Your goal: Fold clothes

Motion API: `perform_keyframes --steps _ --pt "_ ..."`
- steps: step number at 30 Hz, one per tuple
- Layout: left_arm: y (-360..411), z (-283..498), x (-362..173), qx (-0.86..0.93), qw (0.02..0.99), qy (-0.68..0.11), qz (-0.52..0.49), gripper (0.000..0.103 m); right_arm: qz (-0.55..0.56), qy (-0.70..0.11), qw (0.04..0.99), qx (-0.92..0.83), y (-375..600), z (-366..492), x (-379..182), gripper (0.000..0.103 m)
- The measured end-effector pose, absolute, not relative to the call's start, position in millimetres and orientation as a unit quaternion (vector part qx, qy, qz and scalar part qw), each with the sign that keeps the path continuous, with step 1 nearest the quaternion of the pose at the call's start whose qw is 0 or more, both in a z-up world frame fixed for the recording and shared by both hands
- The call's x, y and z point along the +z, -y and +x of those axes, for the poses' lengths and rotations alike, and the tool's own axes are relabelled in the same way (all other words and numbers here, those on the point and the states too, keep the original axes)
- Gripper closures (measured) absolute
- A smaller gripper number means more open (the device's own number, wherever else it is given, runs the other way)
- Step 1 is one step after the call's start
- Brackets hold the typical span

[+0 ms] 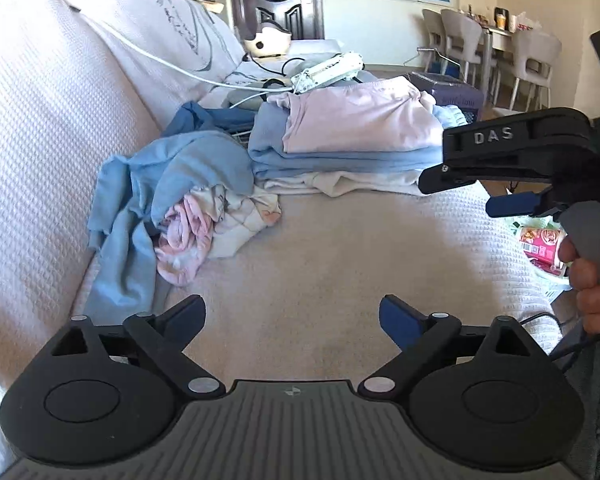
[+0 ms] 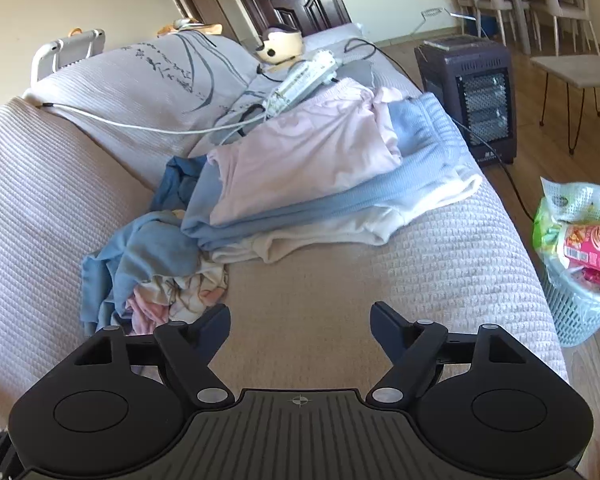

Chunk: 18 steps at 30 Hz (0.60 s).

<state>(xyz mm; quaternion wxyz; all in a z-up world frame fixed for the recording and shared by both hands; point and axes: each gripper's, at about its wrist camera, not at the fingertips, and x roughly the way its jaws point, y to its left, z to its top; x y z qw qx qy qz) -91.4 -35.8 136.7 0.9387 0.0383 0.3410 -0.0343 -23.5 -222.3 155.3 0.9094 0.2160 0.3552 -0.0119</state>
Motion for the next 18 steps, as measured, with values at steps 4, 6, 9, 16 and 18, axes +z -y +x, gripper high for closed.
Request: perform_keyframes --steps 4,6,9,16,18 --pt "38.4 -98.1 127.0 -0.039 0.934 -0.354 0.019 0.007 0.215 -0.373 0.903 -0.019 225.1 -20.4 149.3 0.02" --pt "41.0 -101.4 125.5 -0.033 0.936 -0.349 0.027 0.007 0.209 -0.382 0.9 -0.017 223.5 -18.2 146.0 0.02" --pt "42.7 -103.9 128.5 -0.028 0.939 -0.343 0.028 0.002 0.204 -0.394 0.896 -0.014 221.4 -14.7 141.7 0.02" --pt "45.3 -107.6 133.0 -0.028 0.942 -0.333 0.035 0.001 0.205 -0.395 0.895 -0.012 223.0 -14.4 139.9 0.019" --pt "45.1 -107.7 131.7 -0.027 0.941 -0.335 0.035 0.001 0.207 -0.394 0.895 -0.012 223.5 -14.6 140.2 0.019"
